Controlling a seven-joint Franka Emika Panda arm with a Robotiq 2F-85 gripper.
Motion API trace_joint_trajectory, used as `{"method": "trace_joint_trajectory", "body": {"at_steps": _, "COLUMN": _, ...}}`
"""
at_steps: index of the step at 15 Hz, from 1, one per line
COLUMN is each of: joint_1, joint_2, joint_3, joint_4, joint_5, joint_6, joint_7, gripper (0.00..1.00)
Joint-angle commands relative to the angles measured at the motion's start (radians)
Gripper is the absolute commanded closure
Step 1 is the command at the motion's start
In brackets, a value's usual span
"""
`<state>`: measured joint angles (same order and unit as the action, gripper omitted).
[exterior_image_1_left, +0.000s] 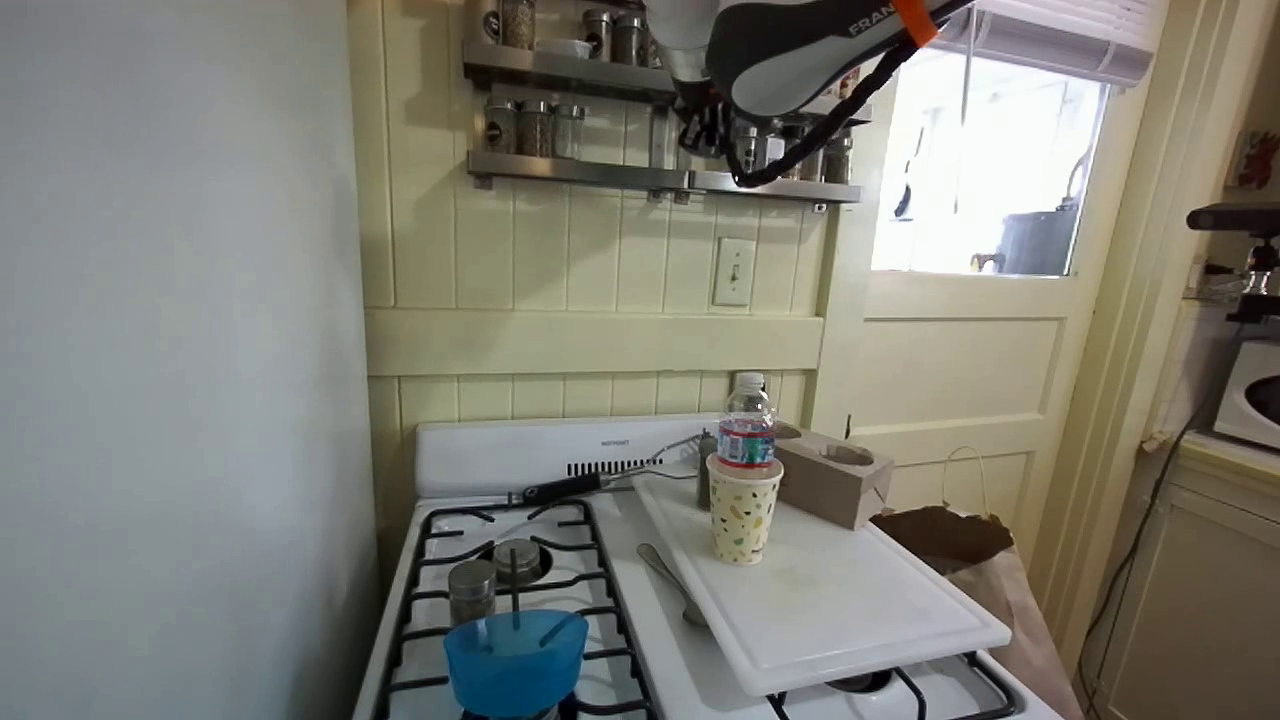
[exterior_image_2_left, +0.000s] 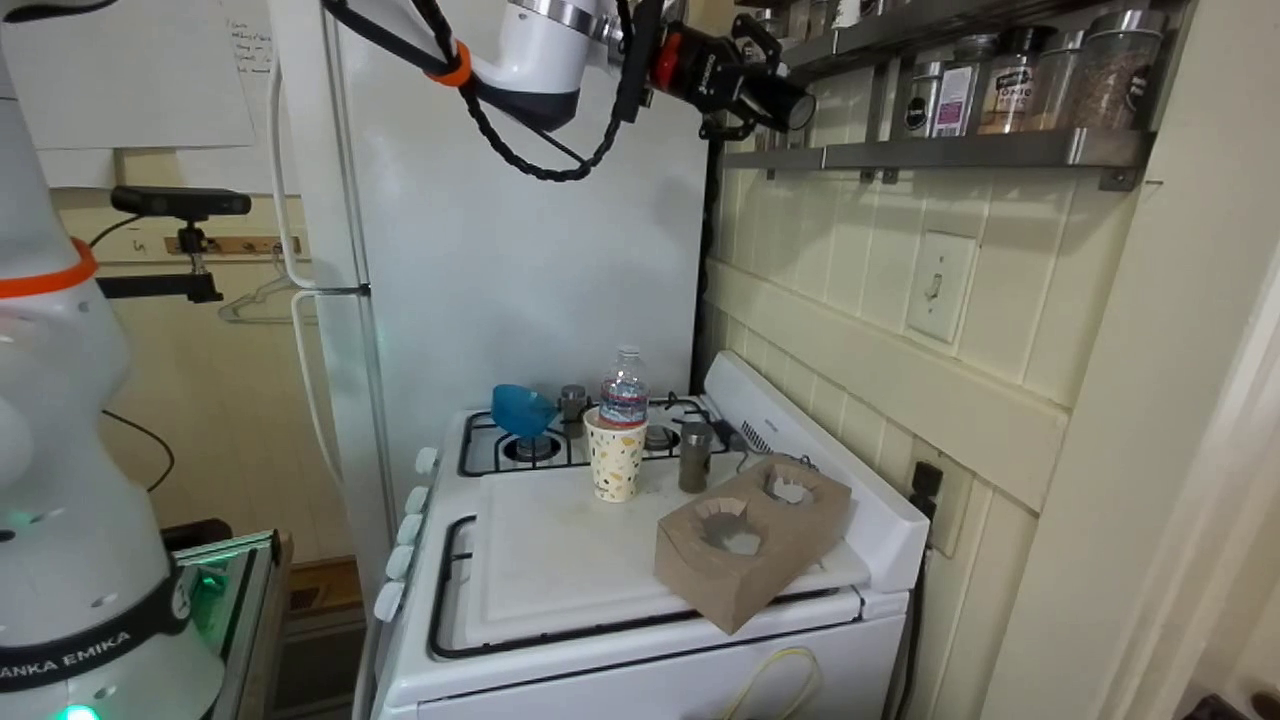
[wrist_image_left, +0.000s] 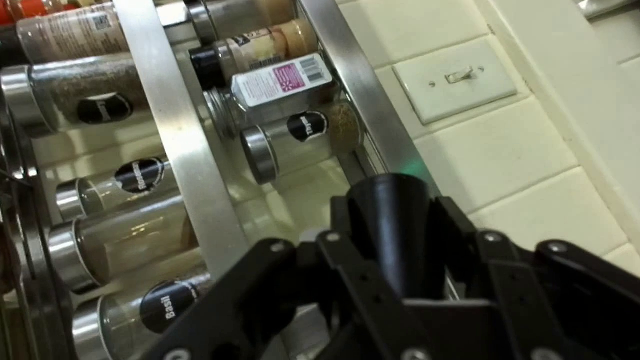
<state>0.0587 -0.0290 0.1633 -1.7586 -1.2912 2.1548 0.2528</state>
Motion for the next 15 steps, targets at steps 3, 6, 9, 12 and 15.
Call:
{"method": "trace_joint_trajectory", "body": {"at_steps": 3, "joint_1": 0.023, "joint_2": 0.058, "joint_3": -0.024, "joint_4": 0.069, "joint_5": -0.035, "joint_6": 0.014, "joint_7": 0.006, "gripper": 0.80}}
{"method": "trace_joint_trajectory", "body": {"at_steps": 6, "joint_1": 0.024, "joint_2": 0.071, "joint_3": -0.029, "joint_4": 0.087, "joint_5": -0.033, "joint_6": 0.017, "joint_7": 0.008, "gripper": 0.80}}
{"method": "trace_joint_trajectory", "body": {"at_steps": 9, "joint_1": 0.024, "joint_2": 0.082, "joint_3": -0.031, "joint_4": 0.096, "joint_5": -0.041, "joint_6": 0.050, "joint_7": 0.016, "gripper": 0.80}}
{"method": "trace_joint_trajectory", "body": {"at_steps": 12, "joint_1": 0.023, "joint_2": 0.086, "joint_3": -0.036, "joint_4": 0.098, "joint_5": -0.052, "joint_6": 0.096, "joint_7": 0.039, "gripper": 0.80}}
{"method": "trace_joint_trajectory", "body": {"at_steps": 15, "joint_1": 0.022, "joint_2": 0.090, "joint_3": -0.040, "joint_4": 0.095, "joint_5": -0.055, "joint_6": 0.116, "joint_7": 0.066, "gripper": 0.80}}
